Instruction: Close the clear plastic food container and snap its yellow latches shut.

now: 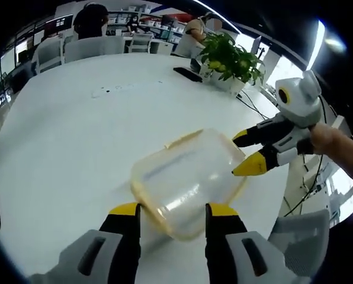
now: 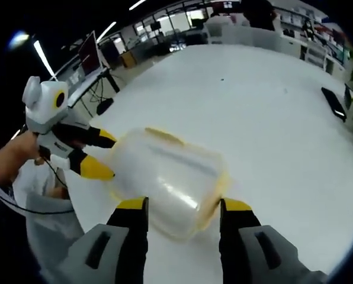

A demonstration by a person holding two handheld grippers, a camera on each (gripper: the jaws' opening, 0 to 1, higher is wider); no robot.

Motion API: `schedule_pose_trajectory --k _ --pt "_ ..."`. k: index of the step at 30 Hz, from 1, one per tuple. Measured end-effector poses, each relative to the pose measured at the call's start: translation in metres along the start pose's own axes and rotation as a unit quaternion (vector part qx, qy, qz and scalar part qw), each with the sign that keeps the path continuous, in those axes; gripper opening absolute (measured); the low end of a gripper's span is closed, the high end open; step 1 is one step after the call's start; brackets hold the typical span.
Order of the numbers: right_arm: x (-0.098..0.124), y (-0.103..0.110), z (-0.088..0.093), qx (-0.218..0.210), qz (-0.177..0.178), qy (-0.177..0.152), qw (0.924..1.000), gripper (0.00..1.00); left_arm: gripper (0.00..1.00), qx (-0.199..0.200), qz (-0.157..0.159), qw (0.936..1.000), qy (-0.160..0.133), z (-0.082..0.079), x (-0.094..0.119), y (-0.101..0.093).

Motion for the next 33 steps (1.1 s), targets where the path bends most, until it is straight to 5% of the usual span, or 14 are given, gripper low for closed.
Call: schedule_pose_trajectory --k 8,9,11,33 --pt "-0.004 0.001 -0.004 -0.009 0.0 -0.009 0.9999 0.43 0.35 0.017 -0.003 0.9998 0.002 0.0 -0.001 0.0" --pt "-0.005 0.002 -0.005 -0.01 0.001 -0.012 0.9999 0.43 0.33 0.022 0.021 0.9994 -0.015 -0.005 -0.004 -0.007" --pt "-0.005 0.002 -0.005 -0.013 0.004 -0.014 0.9998 0.43 0.33 0.032 -0.002 0.9994 -0.01 -0.001 -0.005 -0.002" --pt "0.0 0.009 -0.001 -0.023 0.004 -0.024 0.9995 0.44 0.34 0.026 0.0 0.9996 -0.008 0.003 0.004 0.004"
Point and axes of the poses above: the point that each gripper's makers call its tool centre point, and the gripper's own axes: x roughly backward along the fingers, y roughly to its left, z roughly out of its underside, the point moved 5 cm from there along x, roughly backward along the fingers, and after that the axes turned 11 degrees about -x, right-handed, at the moved point
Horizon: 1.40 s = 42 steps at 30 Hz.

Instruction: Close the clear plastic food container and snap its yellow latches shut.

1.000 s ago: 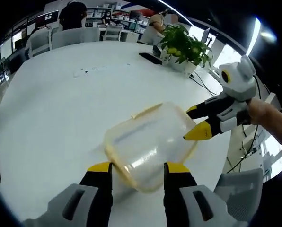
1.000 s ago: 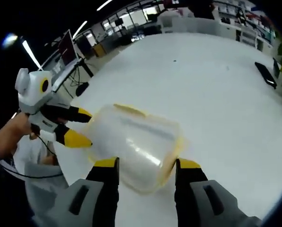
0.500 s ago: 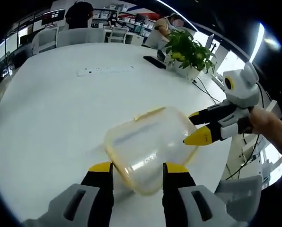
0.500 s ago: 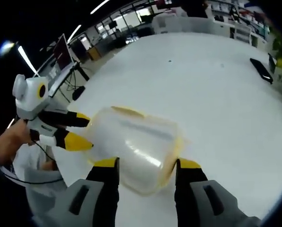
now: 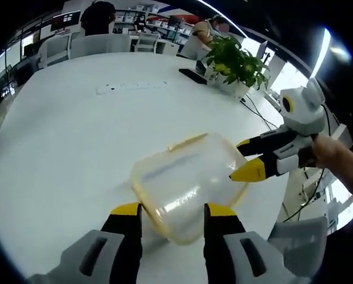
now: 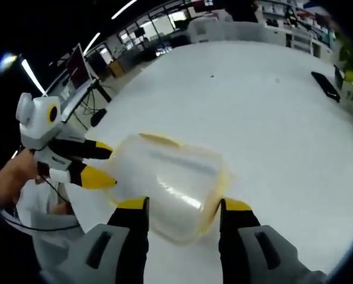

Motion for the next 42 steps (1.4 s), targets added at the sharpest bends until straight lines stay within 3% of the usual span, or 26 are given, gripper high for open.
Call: schedule_pose_trajectory --k 42 --pt "0.003 0.047 0.049 -0.004 0.003 -0.008 1.0 0.44 0.34 -0.006 0.003 0.9999 0.014 0.048 0.041 -0.007"
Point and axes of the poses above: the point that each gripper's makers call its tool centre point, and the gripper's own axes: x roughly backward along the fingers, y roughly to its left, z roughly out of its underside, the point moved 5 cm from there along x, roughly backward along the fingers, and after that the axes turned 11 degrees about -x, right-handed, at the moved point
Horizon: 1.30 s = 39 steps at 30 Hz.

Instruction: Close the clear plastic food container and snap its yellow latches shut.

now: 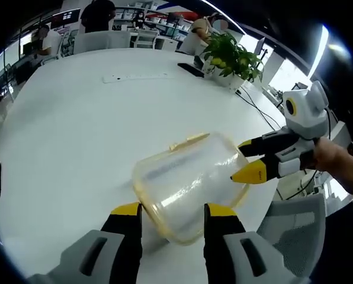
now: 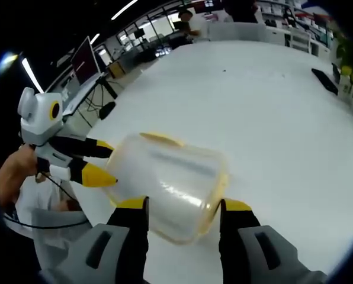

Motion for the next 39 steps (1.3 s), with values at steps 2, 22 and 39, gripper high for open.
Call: schedule_pose_trajectory --k 2,22,39 --pt "0.0 0.002 0.002 0.0 -0.001 -0.001 1.0 0.44 0.34 0.0 0.0 1.0 0.002 0.003 0.002 -0.001" --pt "0.004 0.017 0.024 0.014 -0.02 0.008 0.9997 0.45 0.34 -0.002 0.008 1.0 -0.003 0.025 0.019 -0.005" --pt "0.013 0.014 0.014 0.087 -0.039 0.002 0.9954 0.42 0.32 -0.052 0.013 0.9985 -0.013 0.021 0.027 -0.003"
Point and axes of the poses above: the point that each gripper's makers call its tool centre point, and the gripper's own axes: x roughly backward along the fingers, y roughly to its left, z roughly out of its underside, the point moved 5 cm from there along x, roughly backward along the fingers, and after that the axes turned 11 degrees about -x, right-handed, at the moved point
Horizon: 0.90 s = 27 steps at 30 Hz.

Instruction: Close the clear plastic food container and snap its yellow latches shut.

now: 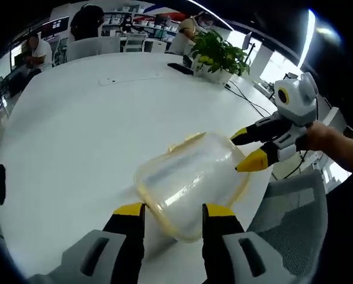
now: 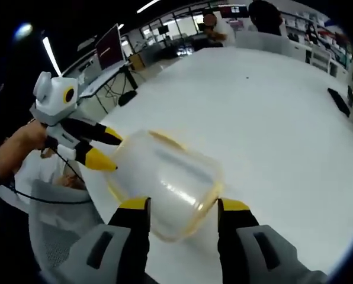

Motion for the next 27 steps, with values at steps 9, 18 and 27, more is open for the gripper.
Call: schedule_pose_trajectory --k 9,18,27 --pt "0.005 -0.003 -0.007 0.068 0.004 0.0 0.9977 0.35 0.31 -0.058 0.006 0.9983 -0.002 -0.014 0.009 0.0" --pt "0.005 0.009 -0.023 0.12 -0.031 -0.003 0.9922 0.29 0.29 -0.129 0.024 0.9913 0.002 -0.024 0.007 -0.005" --pt "-0.001 0.023 -0.034 0.185 -0.068 0.008 0.9803 0.2 0.22 -0.177 0.046 0.9832 -0.005 -0.032 0.003 -0.014"
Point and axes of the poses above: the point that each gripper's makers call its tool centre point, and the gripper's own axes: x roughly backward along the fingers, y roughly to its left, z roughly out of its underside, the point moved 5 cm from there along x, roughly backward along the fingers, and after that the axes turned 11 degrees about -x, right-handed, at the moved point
